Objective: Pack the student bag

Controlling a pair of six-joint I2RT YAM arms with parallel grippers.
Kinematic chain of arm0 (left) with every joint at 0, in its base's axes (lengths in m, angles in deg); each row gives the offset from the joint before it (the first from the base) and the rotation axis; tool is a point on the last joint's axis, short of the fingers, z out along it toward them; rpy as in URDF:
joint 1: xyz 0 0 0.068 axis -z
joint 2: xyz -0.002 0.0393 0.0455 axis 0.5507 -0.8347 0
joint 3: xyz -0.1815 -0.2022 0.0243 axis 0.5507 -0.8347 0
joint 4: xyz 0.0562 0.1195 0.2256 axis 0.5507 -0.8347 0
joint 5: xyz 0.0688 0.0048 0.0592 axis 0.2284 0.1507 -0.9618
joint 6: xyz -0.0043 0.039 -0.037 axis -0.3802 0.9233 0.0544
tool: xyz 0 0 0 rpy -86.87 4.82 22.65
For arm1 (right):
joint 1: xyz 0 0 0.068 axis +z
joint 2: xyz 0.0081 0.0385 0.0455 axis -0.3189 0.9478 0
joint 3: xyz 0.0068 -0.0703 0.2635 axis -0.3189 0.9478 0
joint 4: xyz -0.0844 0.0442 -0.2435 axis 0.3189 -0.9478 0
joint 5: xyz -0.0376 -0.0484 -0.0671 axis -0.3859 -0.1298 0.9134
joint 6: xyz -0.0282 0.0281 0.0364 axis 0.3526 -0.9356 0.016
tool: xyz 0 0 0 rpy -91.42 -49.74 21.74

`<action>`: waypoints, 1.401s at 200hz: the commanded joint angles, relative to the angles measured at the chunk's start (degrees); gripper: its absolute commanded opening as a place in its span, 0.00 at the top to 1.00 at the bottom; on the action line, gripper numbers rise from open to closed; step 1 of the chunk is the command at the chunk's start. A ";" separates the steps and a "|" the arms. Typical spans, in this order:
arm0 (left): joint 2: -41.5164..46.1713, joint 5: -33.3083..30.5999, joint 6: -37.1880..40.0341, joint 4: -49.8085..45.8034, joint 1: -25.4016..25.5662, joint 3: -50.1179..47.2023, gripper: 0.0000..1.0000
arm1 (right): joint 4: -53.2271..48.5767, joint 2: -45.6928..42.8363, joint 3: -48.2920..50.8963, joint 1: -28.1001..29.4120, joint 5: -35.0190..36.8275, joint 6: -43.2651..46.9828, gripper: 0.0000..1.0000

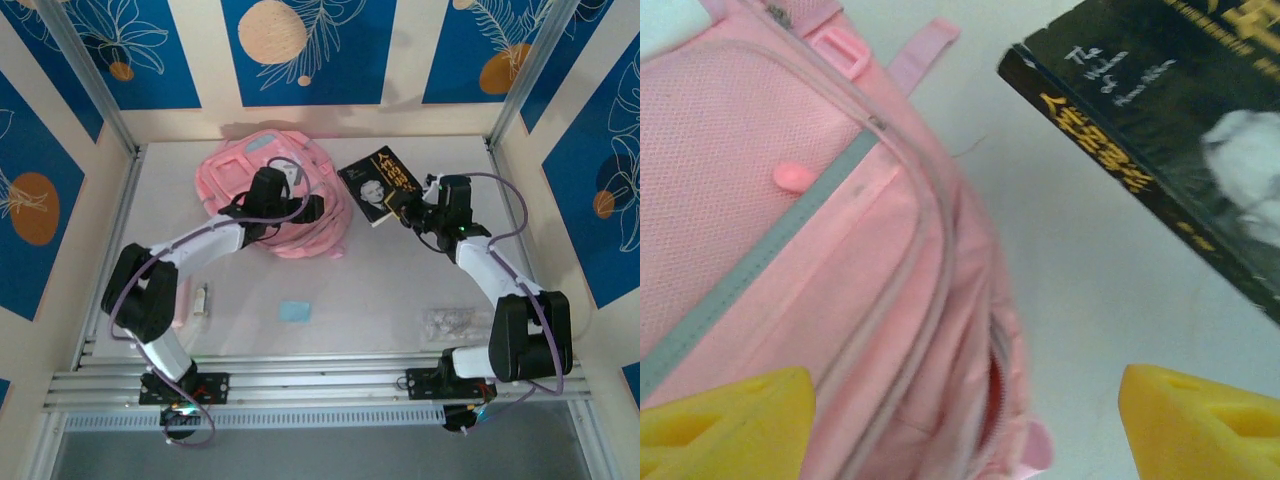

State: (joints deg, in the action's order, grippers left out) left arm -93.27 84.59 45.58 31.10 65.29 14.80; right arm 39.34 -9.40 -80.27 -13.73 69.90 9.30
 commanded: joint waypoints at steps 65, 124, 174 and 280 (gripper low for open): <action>-11.46 -15.09 20.37 -17.47 -0.41 8.97 0.22 | -4.86 -5.06 -1.59 -2.84 -6.79 8.41 0.96; -16.09 -22.57 24.32 -17.06 -0.42 10.14 0.43 | -4.02 -5.05 -1.31 -2.84 -7.42 8.24 0.98; -15.68 -19.31 22.86 -18.48 -0.62 11.28 1.00 | -4.83 -5.52 -0.81 -2.93 -6.51 8.75 0.98; -1.80 11.44 2.17 -12.97 -7.58 12.78 1.00 | -6.78 -9.33 1.86 -2.74 -4.55 9.98 0.99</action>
State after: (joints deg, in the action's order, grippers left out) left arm -98.17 86.66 55.63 14.27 58.82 25.64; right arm 29.97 -17.42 -79.27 -17.36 67.04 17.80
